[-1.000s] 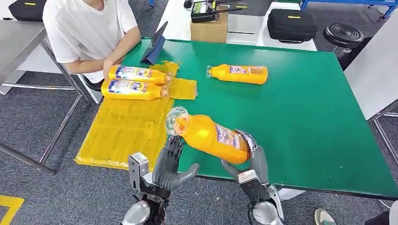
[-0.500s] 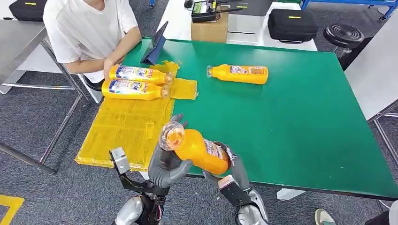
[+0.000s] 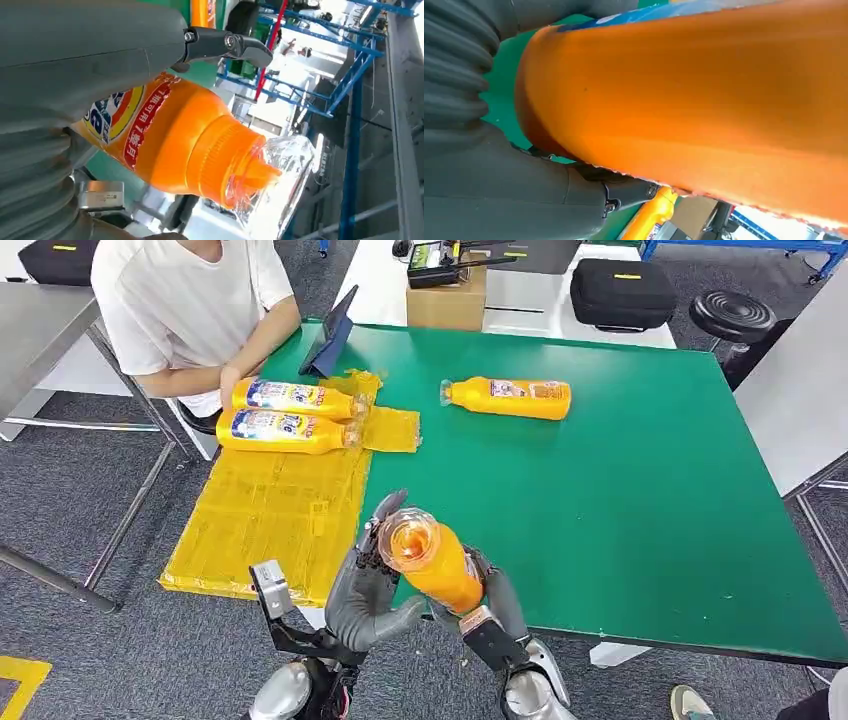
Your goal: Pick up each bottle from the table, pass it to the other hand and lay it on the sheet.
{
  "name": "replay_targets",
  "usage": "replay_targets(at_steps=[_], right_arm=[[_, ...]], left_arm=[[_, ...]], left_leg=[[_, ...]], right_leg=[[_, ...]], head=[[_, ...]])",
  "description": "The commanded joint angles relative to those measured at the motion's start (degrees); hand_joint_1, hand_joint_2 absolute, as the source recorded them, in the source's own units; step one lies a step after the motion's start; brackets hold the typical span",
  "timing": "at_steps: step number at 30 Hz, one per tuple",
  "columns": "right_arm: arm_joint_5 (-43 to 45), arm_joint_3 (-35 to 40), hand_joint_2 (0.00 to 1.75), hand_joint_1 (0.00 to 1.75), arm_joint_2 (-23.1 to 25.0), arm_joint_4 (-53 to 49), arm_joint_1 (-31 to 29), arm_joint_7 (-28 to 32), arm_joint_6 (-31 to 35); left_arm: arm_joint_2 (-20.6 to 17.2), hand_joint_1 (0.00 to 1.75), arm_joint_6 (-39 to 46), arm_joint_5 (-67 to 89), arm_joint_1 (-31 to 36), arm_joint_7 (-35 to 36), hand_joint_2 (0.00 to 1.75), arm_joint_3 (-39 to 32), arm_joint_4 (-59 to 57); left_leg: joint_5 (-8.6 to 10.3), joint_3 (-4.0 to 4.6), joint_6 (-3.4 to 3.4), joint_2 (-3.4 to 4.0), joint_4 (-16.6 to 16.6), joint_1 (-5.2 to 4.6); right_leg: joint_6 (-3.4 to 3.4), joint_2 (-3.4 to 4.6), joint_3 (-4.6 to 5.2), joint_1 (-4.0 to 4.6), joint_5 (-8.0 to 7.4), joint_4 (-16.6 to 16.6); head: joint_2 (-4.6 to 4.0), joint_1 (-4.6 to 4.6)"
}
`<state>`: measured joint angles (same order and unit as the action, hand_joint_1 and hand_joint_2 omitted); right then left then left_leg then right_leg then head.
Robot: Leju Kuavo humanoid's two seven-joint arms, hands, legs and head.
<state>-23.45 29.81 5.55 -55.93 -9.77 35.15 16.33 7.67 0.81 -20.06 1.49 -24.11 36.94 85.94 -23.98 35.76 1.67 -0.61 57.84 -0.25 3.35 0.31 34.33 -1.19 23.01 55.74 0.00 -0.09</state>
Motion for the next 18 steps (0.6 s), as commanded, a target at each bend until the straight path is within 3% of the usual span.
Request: replay_targets(at_steps=[1, 5, 8, 14, 16, 18], right_arm=[[-0.95, 2.92, 1.75, 1.75, -0.90, -1.35, -1.44, -1.94, 0.38], [-1.33, 3.49, 1.75, 1.75, -1.33, -5.46, 0.17, -3.00, -0.01], [-2.00, 3.91, 1.75, 1.75, -1.17, -5.70, 0.15, -3.49, 0.27], [-3.91, 4.50, 1.75, 1.75, -1.22, -5.57, -0.21, -4.69, 1.45], [-7.05, 5.52, 1.75, 1.75, -1.73, -5.77, -0.57, -5.76, 3.40], [-7.53, 6.55, 1.75, 1.75, -2.11, -5.38, -0.97, -5.92, 3.09]], left_arm=[[-0.92, 0.00, 14.62, 15.03, 4.07, 0.19, 1.75, 3.76, -10.37], [0.16, 0.00, 24.90, 24.21, 4.93, -1.56, 1.75, 3.42, -15.15], [0.29, 0.00, 25.81, 25.74, 5.18, -2.03, 1.75, 3.71, -15.69], [0.15, 0.00, 23.67, 25.44, 4.53, -0.18, 1.75, 4.36, -14.73], [0.21, 0.00, 20.03, 21.82, 4.08, 1.55, 1.75, 3.80, -14.16], [0.63, 0.00, 9.61, 8.91, 3.28, 5.99, 1.75, 1.59, -12.85]], left_leg=[[-0.09, -0.34, -0.12, 0.04, -0.07, 0.06], [-0.04, -0.20, -0.08, -0.02, -0.06, 0.03], [-0.11, -0.34, -0.12, -0.05, -0.04, 0.06], [-0.09, -0.29, -0.10, 0.02, -0.04, 0.05], [-0.12, -0.31, -0.11, 0.04, -0.03, 0.05], [-0.06, -0.16, -0.07, 0.09, -0.03, 0.03]], right_leg=[[-0.17, -0.03, -0.34, 0.08, 0.09, -0.08], [-0.12, -0.08, -0.20, 0.05, 0.06, -0.06], [-0.17, -0.13, -0.35, 0.08, 0.14, -0.04], [-0.15, -0.06, -0.27, 0.07, 0.10, -0.04], [-0.16, -0.03, -0.30, 0.07, 0.12, -0.03], [-0.09, 0.04, -0.14, 0.05, 0.03, -0.05]], head=[[0.00, 0.00], [0.00, 0.00], [0.00, -0.02], [0.00, 0.00], [0.00, 0.00], [0.00, 0.00]])
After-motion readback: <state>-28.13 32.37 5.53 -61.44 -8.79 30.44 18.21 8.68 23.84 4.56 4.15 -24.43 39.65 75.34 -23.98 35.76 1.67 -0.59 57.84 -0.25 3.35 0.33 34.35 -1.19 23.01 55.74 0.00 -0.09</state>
